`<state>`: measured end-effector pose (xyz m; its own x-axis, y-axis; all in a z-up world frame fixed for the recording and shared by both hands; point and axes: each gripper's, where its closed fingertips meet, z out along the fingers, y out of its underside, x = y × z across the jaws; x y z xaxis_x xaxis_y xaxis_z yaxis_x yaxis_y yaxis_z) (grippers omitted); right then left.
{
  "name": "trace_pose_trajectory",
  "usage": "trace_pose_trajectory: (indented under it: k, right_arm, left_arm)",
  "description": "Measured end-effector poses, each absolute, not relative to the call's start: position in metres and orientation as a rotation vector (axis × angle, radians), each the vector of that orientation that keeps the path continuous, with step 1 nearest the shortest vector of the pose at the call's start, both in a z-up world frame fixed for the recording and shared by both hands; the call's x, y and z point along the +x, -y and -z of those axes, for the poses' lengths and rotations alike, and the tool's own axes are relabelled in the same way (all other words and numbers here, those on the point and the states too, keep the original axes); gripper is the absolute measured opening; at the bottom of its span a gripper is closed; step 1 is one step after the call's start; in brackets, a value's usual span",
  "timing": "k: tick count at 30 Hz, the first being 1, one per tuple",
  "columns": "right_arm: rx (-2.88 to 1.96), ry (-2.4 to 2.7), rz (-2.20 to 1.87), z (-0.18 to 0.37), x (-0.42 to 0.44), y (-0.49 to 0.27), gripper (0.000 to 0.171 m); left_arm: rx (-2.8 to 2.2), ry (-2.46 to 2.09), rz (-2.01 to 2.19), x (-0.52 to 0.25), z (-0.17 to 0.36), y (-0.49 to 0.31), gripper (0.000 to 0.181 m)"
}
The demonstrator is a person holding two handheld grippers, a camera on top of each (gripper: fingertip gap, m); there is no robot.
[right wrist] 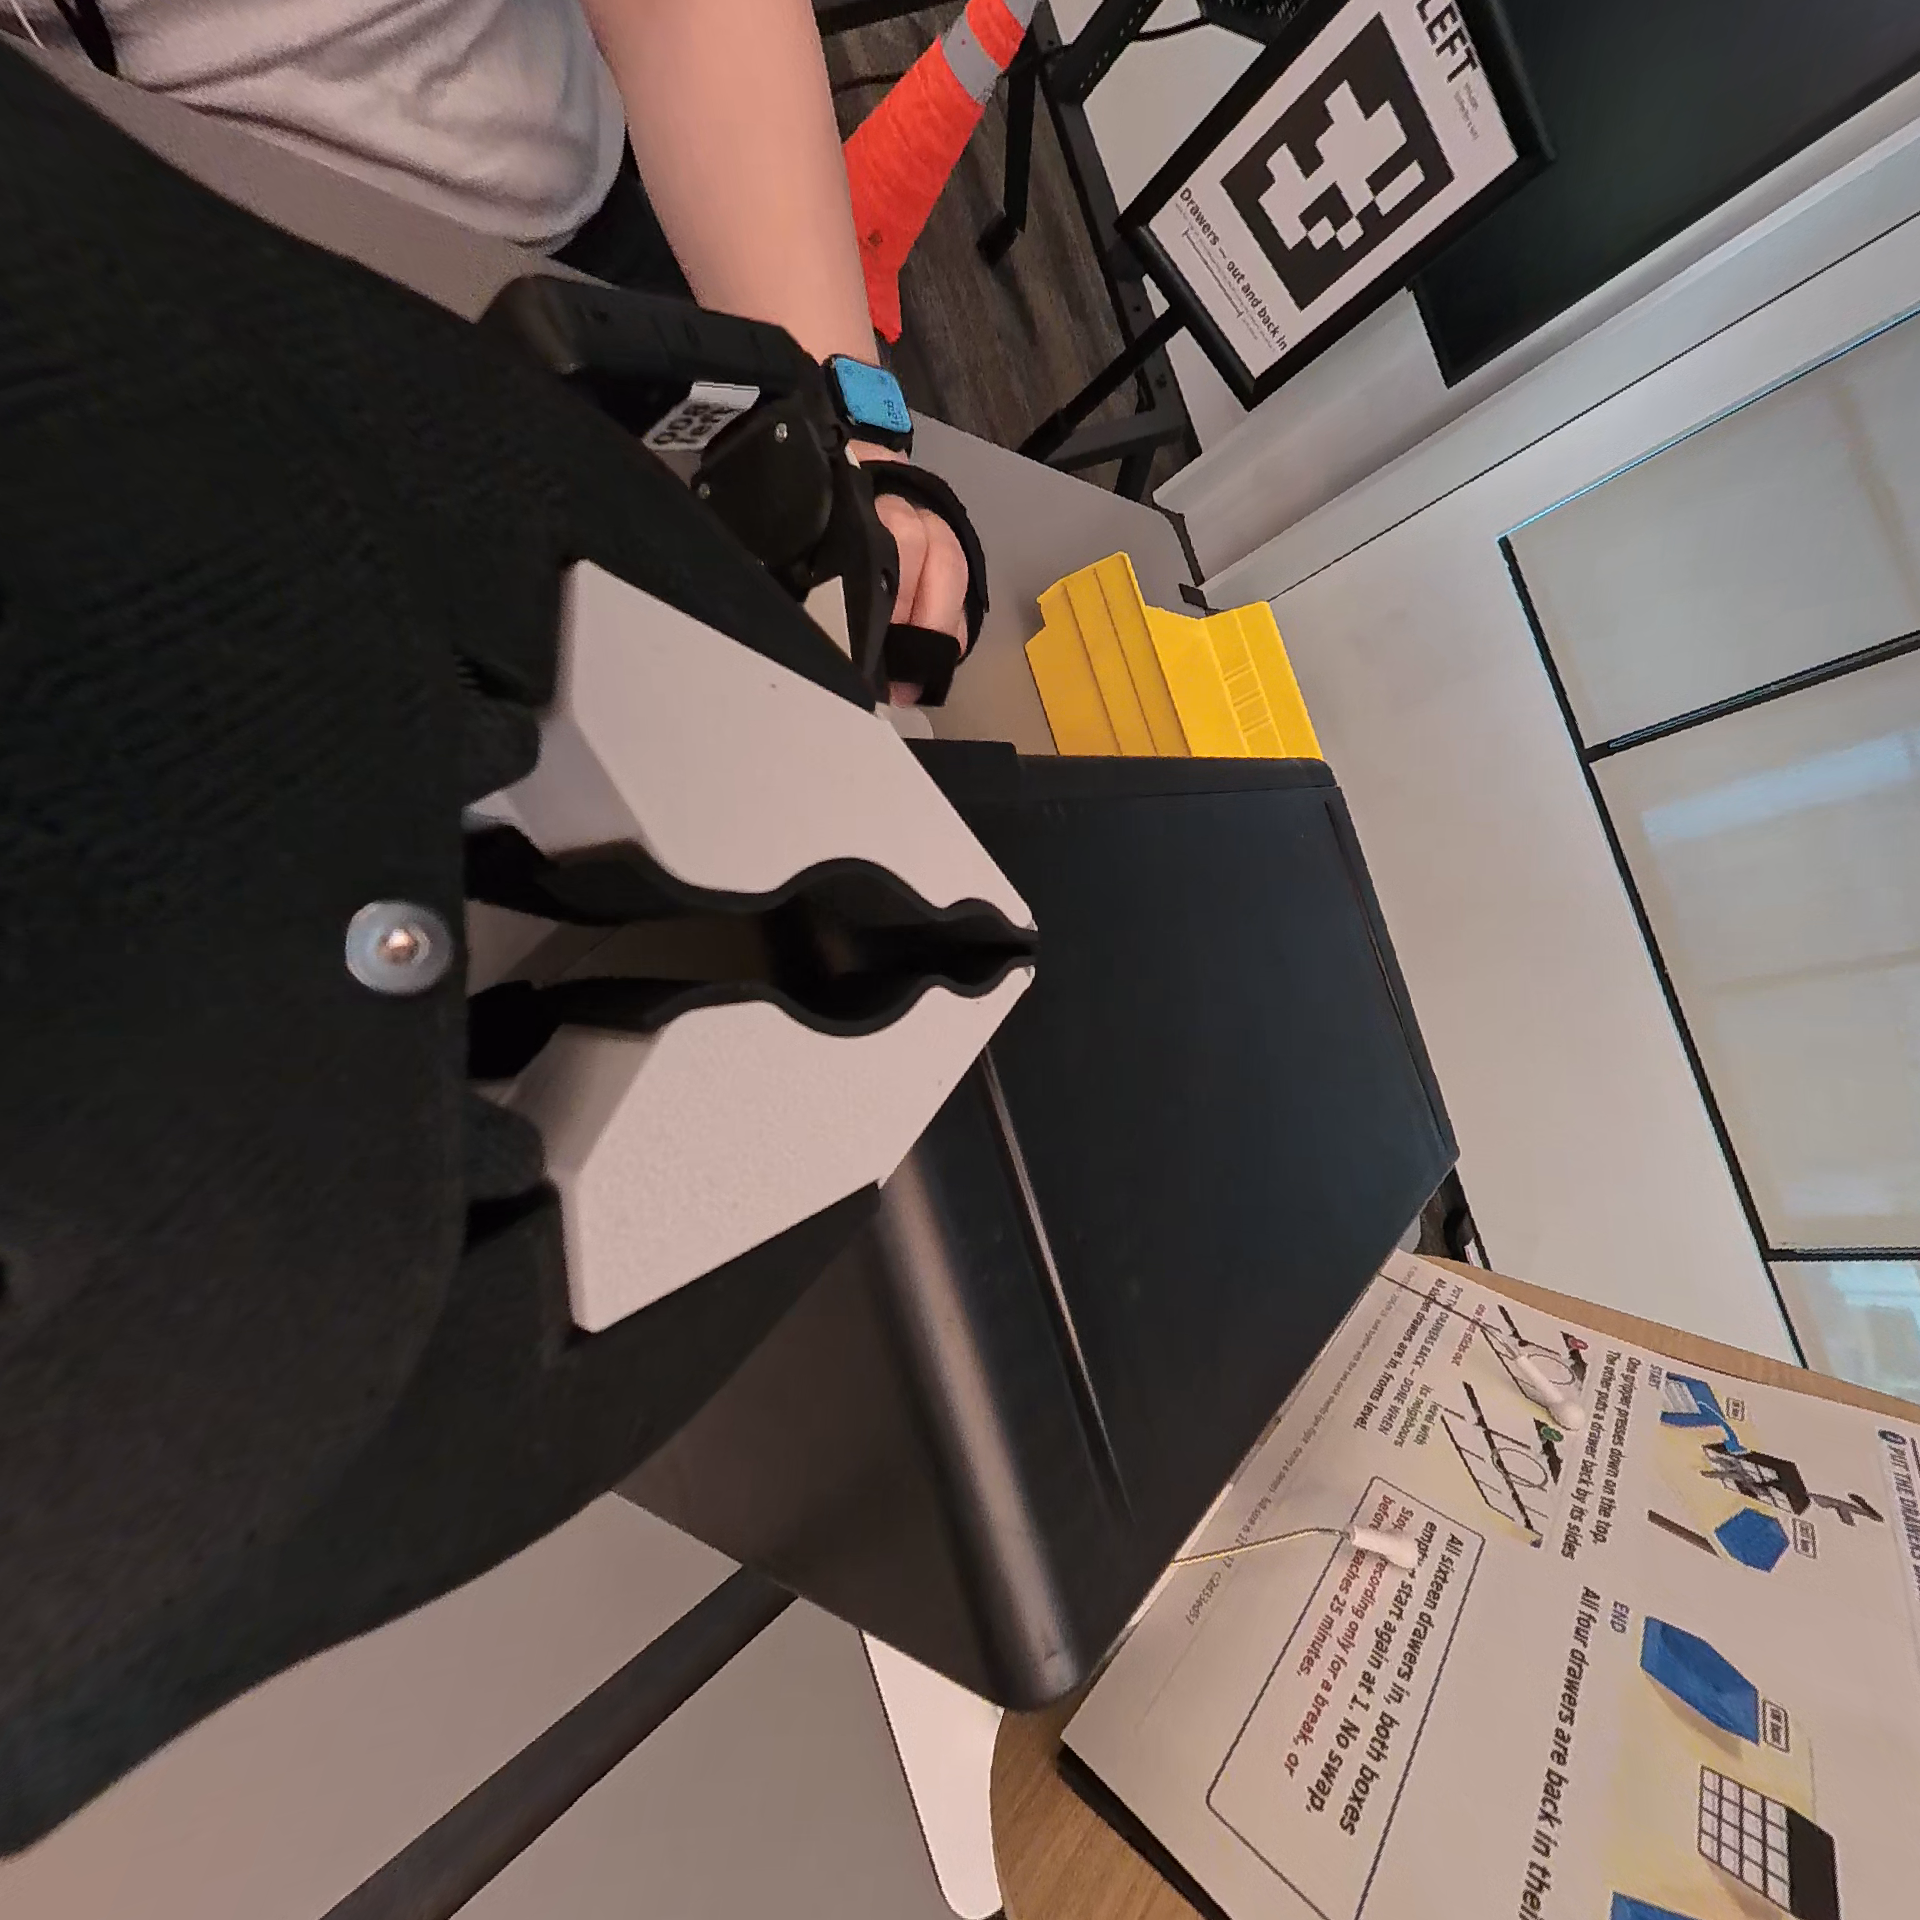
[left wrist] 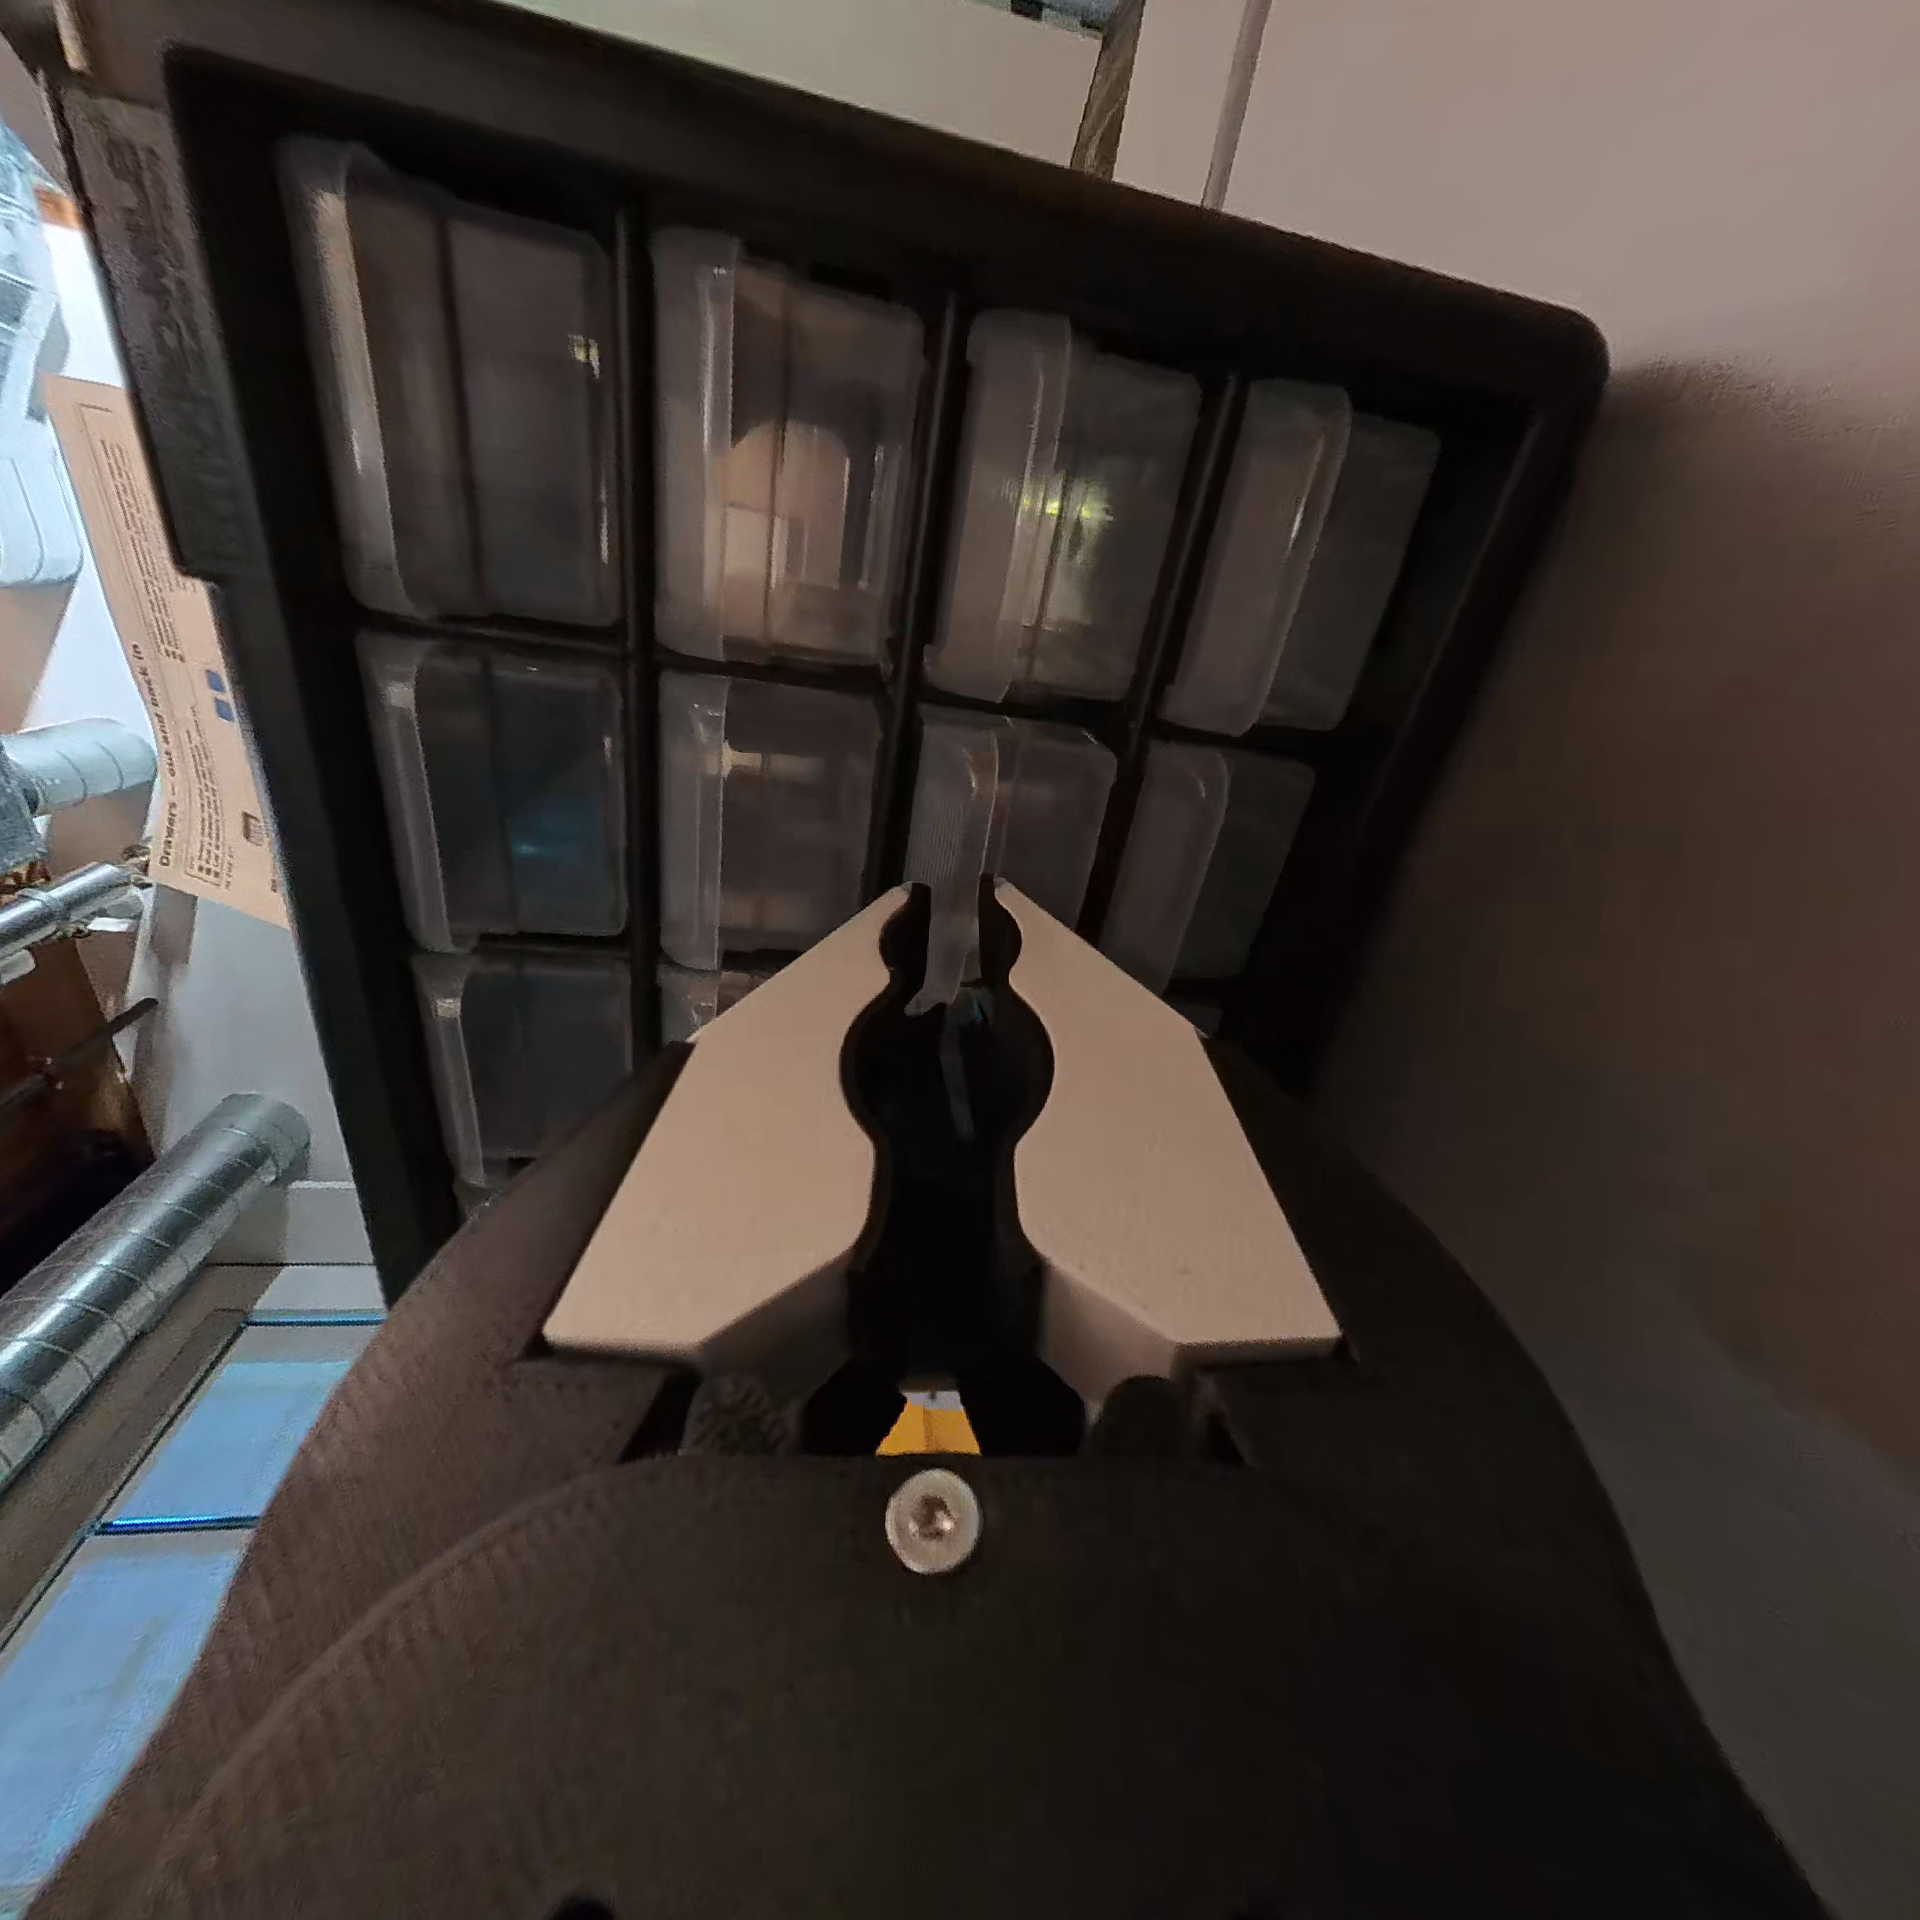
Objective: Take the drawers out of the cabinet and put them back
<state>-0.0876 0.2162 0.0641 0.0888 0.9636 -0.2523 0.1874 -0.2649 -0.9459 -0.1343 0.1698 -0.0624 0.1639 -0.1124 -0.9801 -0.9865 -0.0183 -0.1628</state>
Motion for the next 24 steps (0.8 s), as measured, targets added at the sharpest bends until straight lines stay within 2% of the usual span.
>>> trace_pose_trajectory:
  k: [7, 8, 10, 12, 16, 24]
  right_arm:
    - [-1.58, 1.168, -1.27, -0.064, -0.088, -0.216, 0.0]
    - [-1.579, 1.168, -1.274, -0.064, -0.088, -0.216, 0.0]
    - [-1.576, 1.167, -1.283, -0.064, -0.088, -0.216, 0.0]
    - [-1.576, 1.165, -1.293, -0.064, -0.088, -0.216, 0.0]
    - [-1.577, 1.164, -1.299, -0.064, -0.088, -0.216, 0.0]
    - [-1.578, 1.163, -1.3, -0.064, -0.088, -0.216, 0.0]
  left_arm:
    - [-1.397, -1.114, -1.018, -0.134, 0.063, -0.175, 0.009]
    - [-1.409, -1.11, -1.006, -0.135, 0.065, -0.174, 0.013]
    - [-1.414, -1.098, -0.976, -0.134, 0.066, -0.168, 0.034]
    - [-1.377, -1.102, -0.915, -0.125, 0.065, -0.158, 0.037]
    - [-1.28, -1.168, -0.886, -0.095, 0.063, -0.148, 0.014]
    - [-1.349, -1.103, -0.858, -0.084, 0.062, -0.174, 0.002]
